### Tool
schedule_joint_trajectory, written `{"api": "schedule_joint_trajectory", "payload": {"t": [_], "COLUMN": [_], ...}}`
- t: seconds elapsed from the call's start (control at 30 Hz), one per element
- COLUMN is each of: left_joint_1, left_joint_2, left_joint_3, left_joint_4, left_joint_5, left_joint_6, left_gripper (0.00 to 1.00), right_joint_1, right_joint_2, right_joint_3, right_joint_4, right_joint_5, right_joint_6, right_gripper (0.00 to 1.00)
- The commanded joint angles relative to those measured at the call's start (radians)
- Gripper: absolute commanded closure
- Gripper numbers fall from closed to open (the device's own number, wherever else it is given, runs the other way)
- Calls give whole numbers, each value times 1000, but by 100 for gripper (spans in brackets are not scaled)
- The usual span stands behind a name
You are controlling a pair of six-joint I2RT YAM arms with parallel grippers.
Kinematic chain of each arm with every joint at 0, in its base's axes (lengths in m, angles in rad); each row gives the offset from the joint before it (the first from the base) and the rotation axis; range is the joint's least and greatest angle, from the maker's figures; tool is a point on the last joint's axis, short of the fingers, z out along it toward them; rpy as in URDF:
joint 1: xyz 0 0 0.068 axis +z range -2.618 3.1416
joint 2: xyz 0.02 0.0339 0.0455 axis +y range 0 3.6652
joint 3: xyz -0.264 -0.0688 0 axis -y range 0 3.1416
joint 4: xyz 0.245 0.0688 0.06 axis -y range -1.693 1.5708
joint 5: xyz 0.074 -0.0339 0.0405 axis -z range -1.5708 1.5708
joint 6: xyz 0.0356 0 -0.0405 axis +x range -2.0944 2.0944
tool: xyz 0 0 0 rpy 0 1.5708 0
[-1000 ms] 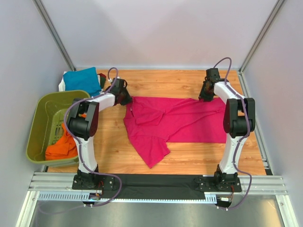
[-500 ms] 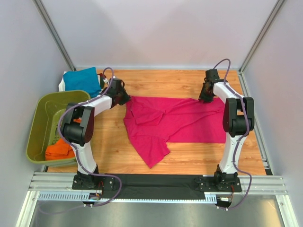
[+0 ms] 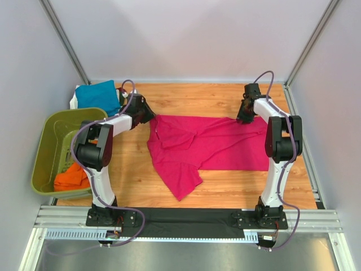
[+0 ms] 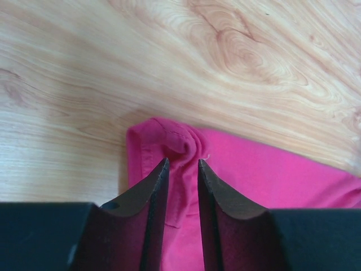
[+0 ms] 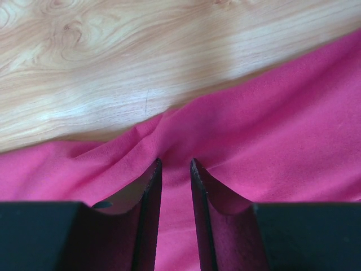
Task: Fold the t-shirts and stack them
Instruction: Fold the tshirt
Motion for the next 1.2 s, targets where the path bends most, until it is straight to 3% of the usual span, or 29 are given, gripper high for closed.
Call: {"api": "schedule_joint_trajectory", "payload": {"t": [0.0, 0.63, 0.8, 0.93, 1.03, 1.17], "left_joint_1": [11, 9, 10, 11, 11, 9], "left_joint_2": [28, 95, 110, 107, 114, 124], "left_joint_3": [47, 64, 67, 61, 54, 49], "left_joint_4": [34, 54, 77, 89, 111, 129], "left_joint_5": [24, 71, 88, 84, 91, 104], "left_joint_6": [40, 23, 25, 25, 16, -12], "left_gripper": [67, 73, 61, 60, 65, 82], "right_joint_1": [1, 4, 2, 2, 2, 2], "right_joint_2": [-3, 14, 17, 22, 24, 22], "right_joint_3": [10, 10, 4, 0, -8, -16], "right_joint_4": [10, 1, -4, -7, -8, -8], "right_joint_5": [14, 20, 31, 38, 38, 42], "right_joint_6": [-2, -2, -6, -6, -5, -8], "right_gripper": [71, 71, 72, 71, 73, 73]}}
